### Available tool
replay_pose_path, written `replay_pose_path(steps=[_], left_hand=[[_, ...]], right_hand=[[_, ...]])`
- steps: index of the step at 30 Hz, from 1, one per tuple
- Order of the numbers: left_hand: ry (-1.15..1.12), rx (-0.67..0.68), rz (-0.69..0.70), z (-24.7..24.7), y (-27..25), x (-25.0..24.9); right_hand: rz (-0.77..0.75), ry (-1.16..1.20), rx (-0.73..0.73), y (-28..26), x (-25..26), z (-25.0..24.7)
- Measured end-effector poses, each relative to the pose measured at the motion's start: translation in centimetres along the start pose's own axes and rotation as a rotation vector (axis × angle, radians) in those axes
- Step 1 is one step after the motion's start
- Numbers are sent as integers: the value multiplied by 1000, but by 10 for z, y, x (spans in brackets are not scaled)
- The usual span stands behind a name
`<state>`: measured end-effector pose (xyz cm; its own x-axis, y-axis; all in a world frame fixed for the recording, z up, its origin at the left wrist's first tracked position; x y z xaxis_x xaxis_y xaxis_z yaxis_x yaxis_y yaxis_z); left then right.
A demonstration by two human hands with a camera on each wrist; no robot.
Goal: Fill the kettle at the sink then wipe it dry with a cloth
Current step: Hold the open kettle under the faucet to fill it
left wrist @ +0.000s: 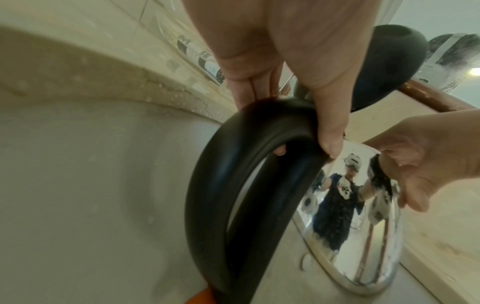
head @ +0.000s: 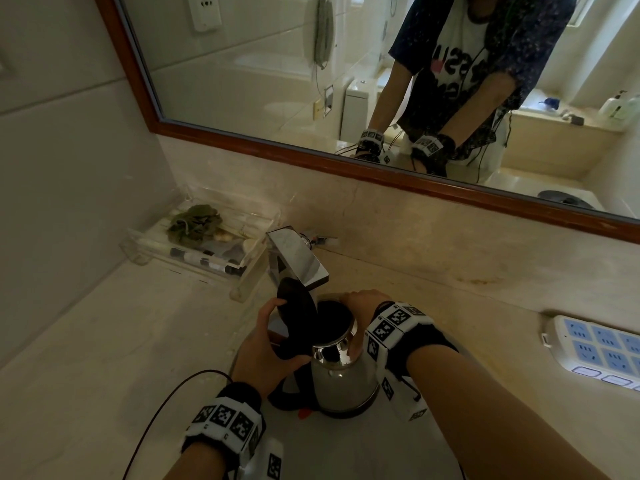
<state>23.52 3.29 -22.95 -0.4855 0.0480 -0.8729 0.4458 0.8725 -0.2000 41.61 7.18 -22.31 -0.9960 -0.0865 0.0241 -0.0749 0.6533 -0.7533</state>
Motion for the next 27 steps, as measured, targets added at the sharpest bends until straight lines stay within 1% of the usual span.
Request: replay_pose_path(steps=[5,16,24,27], left_hand=[[6,-10,-13,0,-1,0],[-9,-9,23,1,-1,0],[5,-14,35,2,-3,-2],[3,-14,37,1,-3,-3]], right_hand=[[-1,-2,-19,0,0,1],[4,-4,-21,-2,-1,1],[-18,13,-27,-6,0,0],[-11,4,-11,-7,1,-1]])
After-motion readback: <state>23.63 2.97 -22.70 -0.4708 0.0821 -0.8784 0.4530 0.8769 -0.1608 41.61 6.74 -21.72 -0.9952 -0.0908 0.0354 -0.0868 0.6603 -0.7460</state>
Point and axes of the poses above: each hand's wrist, its own y-axis towards the middle knuckle, its own z-axis out of the palm, x = y × z, the point moved 6 cm from there along y, towards the middle knuckle, and after that the axes turned 15 degrees about x, right-handed, at the moved point
